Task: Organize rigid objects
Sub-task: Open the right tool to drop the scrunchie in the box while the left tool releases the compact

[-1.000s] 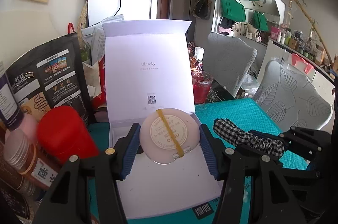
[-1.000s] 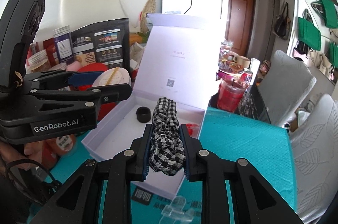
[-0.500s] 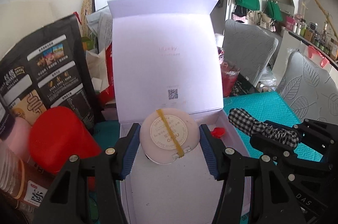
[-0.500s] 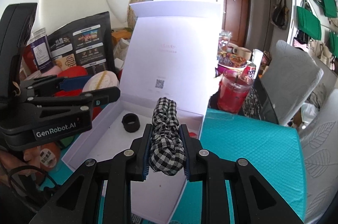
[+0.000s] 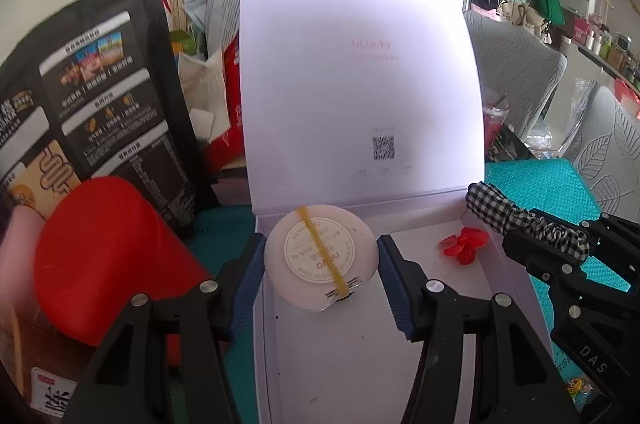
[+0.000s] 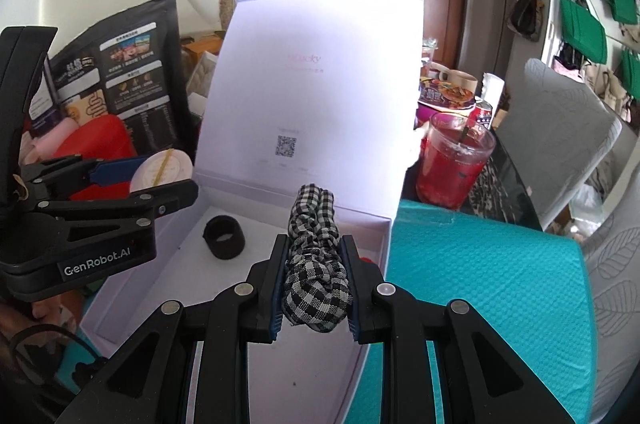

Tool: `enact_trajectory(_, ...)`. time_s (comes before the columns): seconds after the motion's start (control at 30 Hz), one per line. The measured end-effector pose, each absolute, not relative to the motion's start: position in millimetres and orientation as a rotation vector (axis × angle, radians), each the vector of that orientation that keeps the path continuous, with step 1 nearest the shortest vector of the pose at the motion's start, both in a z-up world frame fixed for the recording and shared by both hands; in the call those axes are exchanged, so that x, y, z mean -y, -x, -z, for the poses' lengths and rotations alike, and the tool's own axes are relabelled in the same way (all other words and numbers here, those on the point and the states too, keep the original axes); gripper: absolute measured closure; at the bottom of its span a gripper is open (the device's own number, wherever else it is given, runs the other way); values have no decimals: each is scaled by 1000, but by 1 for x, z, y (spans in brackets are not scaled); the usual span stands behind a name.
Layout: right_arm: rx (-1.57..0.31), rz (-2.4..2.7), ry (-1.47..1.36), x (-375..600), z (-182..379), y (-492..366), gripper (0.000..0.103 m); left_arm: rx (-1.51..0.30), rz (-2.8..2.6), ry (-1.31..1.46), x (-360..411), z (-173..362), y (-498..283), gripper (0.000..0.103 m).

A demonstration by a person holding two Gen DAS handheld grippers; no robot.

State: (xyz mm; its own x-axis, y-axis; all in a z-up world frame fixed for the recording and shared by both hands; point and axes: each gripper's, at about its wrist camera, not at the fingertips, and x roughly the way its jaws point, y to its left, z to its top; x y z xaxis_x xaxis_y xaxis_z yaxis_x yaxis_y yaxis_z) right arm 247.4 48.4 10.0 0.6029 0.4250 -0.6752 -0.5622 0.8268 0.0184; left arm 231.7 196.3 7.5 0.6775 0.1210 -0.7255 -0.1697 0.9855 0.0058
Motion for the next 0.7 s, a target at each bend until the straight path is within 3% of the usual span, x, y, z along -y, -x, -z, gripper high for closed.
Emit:
enact_trajectory(0.57, -824, -583, 159, -49, 14, -263, 77, -901, -152, 63, -193, 20, -248, 47)
enact_trajectory(0.7, -821, -563, 153, -47, 12, -262, 70, -915, -162, 75, -195, 22, -250, 48)
